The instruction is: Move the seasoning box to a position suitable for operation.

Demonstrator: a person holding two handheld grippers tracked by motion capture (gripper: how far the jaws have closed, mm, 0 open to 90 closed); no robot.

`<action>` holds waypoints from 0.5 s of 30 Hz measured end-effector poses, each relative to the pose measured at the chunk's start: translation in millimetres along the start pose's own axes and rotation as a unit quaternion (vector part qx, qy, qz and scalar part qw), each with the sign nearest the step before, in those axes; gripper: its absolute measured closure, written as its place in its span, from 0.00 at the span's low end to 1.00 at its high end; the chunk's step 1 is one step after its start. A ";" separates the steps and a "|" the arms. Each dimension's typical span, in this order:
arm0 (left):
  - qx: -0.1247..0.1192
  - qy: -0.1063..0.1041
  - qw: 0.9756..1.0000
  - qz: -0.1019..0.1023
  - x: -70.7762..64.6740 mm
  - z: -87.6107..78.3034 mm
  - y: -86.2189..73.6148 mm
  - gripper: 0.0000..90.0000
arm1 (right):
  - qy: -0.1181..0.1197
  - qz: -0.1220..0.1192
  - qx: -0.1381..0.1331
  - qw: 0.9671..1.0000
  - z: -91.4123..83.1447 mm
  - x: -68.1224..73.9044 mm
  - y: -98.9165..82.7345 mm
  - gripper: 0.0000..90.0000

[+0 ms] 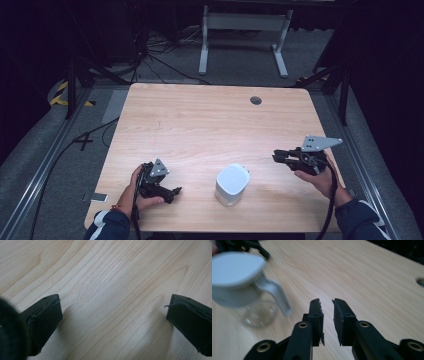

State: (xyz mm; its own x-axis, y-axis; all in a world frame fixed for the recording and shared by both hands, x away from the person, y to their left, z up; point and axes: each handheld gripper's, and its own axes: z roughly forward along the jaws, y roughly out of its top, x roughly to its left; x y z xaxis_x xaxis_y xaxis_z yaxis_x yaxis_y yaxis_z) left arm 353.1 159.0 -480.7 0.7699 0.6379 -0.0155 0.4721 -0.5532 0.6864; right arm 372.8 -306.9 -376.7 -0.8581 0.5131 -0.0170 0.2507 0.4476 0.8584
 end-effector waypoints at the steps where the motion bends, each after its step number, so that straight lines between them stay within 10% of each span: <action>1: -0.003 0.001 1.000 0.003 0.1 0.7 0.3 0.00 | 0.007 -0.007 -0.004 1.000 4.3 3.5 7.2 0.90; 15: -0.009 -0.008 1.000 0.013 -2.5 1.5 1.7 0.05 | 0.099 -0.071 -0.002 0.993 42.0 45.6 44.7 0.99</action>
State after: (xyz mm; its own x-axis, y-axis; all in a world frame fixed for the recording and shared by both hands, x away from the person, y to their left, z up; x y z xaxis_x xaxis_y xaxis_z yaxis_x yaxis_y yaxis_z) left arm 352.6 155.7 -480.6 0.7887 0.6147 -0.0089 0.4442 -0.5599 0.6994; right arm 363.7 -232.8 -360.7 -0.9562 0.2906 -0.0367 0.1196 0.5018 0.8567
